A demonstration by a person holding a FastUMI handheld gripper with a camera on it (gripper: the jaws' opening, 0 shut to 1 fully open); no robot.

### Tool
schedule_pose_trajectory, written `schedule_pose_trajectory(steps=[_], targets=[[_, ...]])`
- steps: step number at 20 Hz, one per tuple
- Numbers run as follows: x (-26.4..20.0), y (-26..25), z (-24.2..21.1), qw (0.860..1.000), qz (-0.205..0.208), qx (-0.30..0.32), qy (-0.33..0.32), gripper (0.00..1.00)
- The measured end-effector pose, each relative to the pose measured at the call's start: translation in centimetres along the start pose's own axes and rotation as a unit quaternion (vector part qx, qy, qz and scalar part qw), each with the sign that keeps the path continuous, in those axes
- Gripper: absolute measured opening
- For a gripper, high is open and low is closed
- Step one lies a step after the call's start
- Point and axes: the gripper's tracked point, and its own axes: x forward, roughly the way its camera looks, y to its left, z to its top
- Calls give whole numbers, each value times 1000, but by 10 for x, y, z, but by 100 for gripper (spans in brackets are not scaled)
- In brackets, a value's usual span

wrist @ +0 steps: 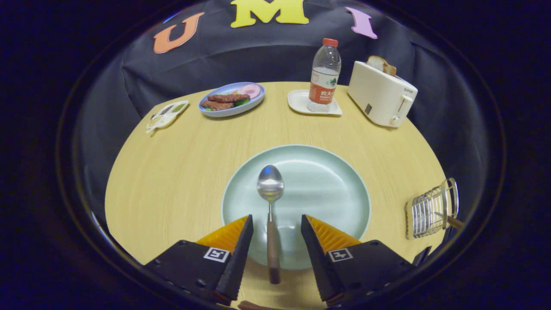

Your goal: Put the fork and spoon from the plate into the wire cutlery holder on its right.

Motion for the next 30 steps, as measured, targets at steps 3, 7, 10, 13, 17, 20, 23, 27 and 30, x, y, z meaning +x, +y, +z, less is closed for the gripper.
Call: schedule_pose_trajectory(steps=[3,7,10,13,17,20,23,27,30], targets=[[8,3,-10,1000,12,16,12,45],[6,6,-16,999,34,22,24,13],[-2,3,-15,999,36,4,18,5],[-20,-2,-17,998,55,-14,14,5],[-46,-20,-9,997,73,-34,-1,5],[-63,-44,0,996,71,-58,-19,5],[-81,-69,4,994,75,-67,-29,5],[-100,-109,10,992,67,-90,-52,5],[-114,-136,11,992,65,-89,-58,5]])
